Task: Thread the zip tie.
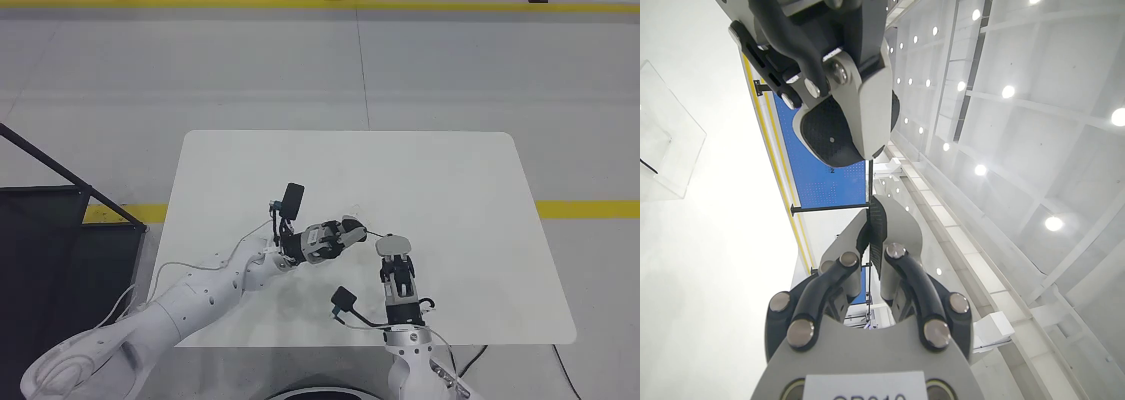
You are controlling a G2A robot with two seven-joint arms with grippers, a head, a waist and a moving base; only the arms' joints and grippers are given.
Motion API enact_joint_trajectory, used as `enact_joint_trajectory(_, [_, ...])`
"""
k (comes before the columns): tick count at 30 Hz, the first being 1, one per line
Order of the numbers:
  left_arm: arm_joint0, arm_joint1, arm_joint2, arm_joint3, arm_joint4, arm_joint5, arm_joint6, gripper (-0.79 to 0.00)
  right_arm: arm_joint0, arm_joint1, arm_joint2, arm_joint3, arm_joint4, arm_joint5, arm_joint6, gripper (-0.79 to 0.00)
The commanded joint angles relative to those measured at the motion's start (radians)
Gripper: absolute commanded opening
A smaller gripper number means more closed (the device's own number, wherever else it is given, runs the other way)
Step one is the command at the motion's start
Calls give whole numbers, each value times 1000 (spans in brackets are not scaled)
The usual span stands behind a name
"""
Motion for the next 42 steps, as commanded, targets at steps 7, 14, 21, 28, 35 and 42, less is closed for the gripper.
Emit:
enact_joint_trajectory(7, [5,10,-35,15,109,0,72,-785,-43,-8,40,-24,94,57,-76,0])
enact_joint_trajectory(14, [12,20,-104,22,218,0,79,-785,-87,11,185,-74,598,-6,-382,0])
enact_joint_trajectory(21, [42,35,-179,0,317,1,80,-785,-87,11,185,-74,598,-6,-382,0])
enact_joint_trajectory(28, [79,48,-249,-30,409,32,107,-785,-97,4,196,-98,669,41,-414,0])
enact_joint_trajectory(35, [109,55,-301,-54,439,22,102,-785,-131,15,344,-77,1261,-138,-801,0])
enact_joint_trajectory(42, [128,54,-336,-77,462,13,92,-785,-25,27,446,130,1791,-741,-1119,0])
